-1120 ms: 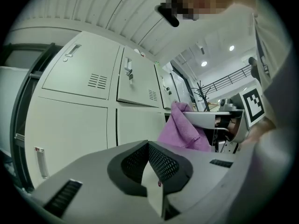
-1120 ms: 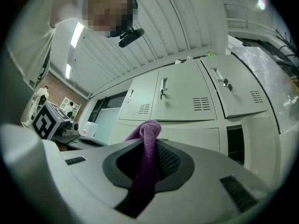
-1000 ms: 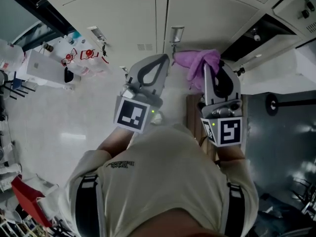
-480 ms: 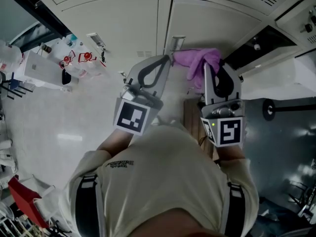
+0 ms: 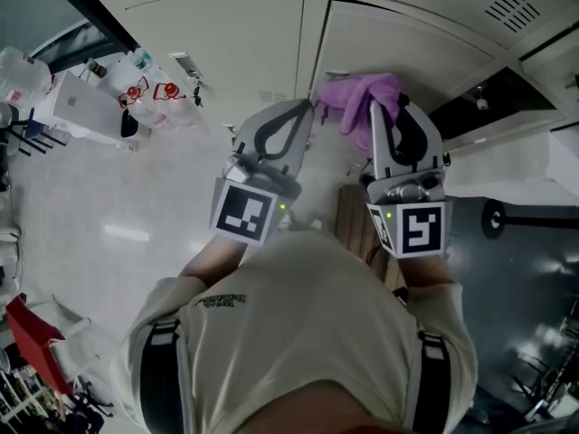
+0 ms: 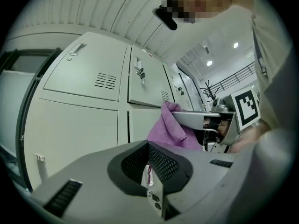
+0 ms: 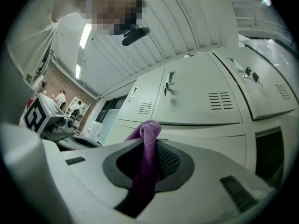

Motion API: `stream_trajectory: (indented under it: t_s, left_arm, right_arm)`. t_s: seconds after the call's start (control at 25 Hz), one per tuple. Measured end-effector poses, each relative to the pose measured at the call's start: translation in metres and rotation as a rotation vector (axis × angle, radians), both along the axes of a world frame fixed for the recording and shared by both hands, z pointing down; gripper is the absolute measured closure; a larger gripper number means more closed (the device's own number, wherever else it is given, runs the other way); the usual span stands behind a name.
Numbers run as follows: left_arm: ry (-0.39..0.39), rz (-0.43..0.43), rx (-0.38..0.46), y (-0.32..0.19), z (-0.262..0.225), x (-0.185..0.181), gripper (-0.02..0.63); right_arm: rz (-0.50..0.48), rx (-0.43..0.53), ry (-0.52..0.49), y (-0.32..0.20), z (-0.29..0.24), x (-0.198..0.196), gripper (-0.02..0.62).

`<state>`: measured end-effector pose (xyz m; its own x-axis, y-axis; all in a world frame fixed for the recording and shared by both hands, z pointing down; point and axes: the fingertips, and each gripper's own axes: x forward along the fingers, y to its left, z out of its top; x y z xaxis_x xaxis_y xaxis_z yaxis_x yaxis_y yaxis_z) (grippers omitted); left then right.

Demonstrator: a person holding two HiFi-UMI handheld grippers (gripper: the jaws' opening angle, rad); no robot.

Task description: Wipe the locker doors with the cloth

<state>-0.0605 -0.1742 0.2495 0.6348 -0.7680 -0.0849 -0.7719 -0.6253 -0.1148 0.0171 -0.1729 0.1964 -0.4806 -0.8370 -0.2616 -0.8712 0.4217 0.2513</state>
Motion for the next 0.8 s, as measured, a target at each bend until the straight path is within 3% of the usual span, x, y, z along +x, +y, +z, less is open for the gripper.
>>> stream_trajectory:
  t_s: [0.8]
  left_arm:
    - [0.042, -0.084, -0.020, -0.034, 0.009, -0.013, 0.604]
  right_arm:
    - [-0.031, -0.003, 0.056, -0.063, 0.001, -0.036, 0.543]
